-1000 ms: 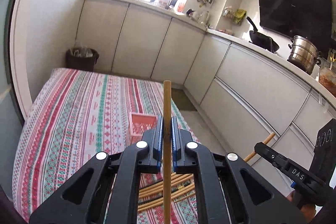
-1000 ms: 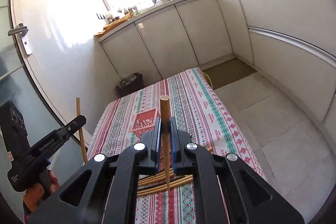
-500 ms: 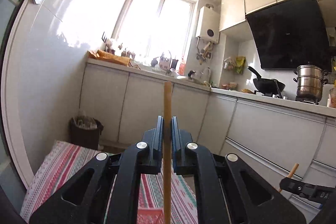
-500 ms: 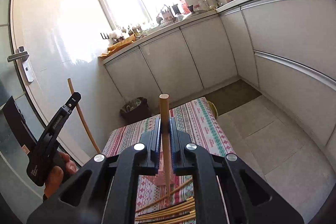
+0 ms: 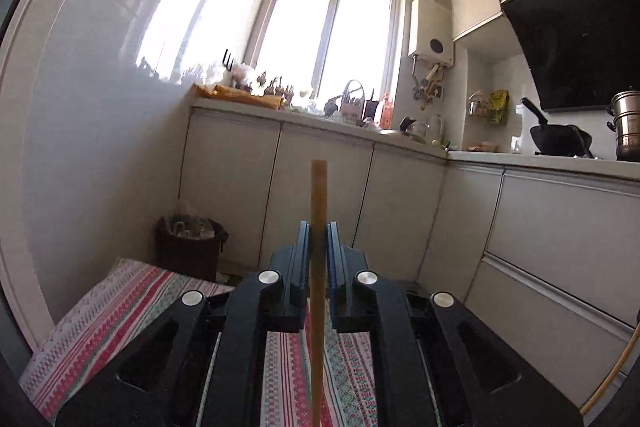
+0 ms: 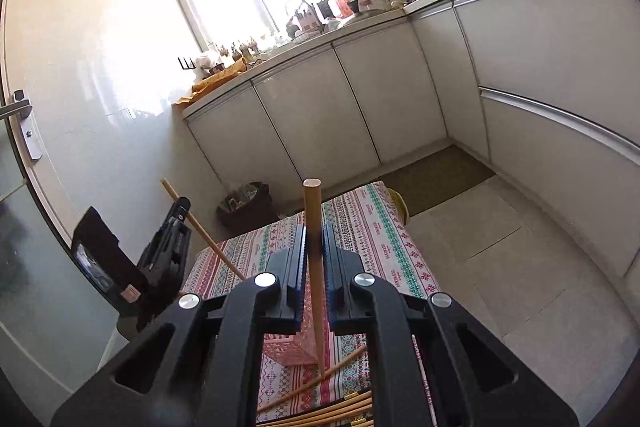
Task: Organize utensils
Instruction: 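Lower the chopstick into the pink cup and open the left tool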
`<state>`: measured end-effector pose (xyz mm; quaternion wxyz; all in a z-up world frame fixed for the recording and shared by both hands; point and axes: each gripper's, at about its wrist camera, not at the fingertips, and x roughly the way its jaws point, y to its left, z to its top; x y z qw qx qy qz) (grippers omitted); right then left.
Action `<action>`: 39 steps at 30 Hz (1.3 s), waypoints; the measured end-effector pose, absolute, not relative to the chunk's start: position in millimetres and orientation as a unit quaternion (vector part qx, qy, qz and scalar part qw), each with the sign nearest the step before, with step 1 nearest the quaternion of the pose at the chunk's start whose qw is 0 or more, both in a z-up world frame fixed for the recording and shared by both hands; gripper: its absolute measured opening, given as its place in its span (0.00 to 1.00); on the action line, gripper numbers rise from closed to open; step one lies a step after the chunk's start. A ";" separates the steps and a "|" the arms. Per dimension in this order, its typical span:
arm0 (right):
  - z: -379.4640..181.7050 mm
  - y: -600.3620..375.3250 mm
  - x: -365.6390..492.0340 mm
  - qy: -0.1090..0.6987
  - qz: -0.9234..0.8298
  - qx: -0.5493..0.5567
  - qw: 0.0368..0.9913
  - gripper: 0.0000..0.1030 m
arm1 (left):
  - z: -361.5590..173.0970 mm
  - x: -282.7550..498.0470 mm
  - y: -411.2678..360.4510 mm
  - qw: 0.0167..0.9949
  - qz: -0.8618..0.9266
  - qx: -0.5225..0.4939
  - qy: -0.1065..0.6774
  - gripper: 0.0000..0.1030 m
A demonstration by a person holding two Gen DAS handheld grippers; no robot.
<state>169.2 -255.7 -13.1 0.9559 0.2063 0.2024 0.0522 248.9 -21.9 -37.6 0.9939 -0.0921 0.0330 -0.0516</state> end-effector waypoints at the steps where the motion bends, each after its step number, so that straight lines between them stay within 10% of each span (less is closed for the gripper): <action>1: -12.3 -255.3 168.3 0.201 0.052 0.206 0.956 0.08 | -41.4 246.9 -20.0 0.994 -0.048 -0.094 0.037 0.18; 17: 27.4 -228.7 158.5 0.154 0.087 0.215 0.961 0.08 | 36.4 149.8 27.5 0.995 -0.036 -0.081 0.055 0.20; 39: -35.3 -150.8 239.2 0.161 0.080 0.134 0.975 0.08 | -19.1 139.8 103.8 0.976 0.039 -0.101 0.189 0.22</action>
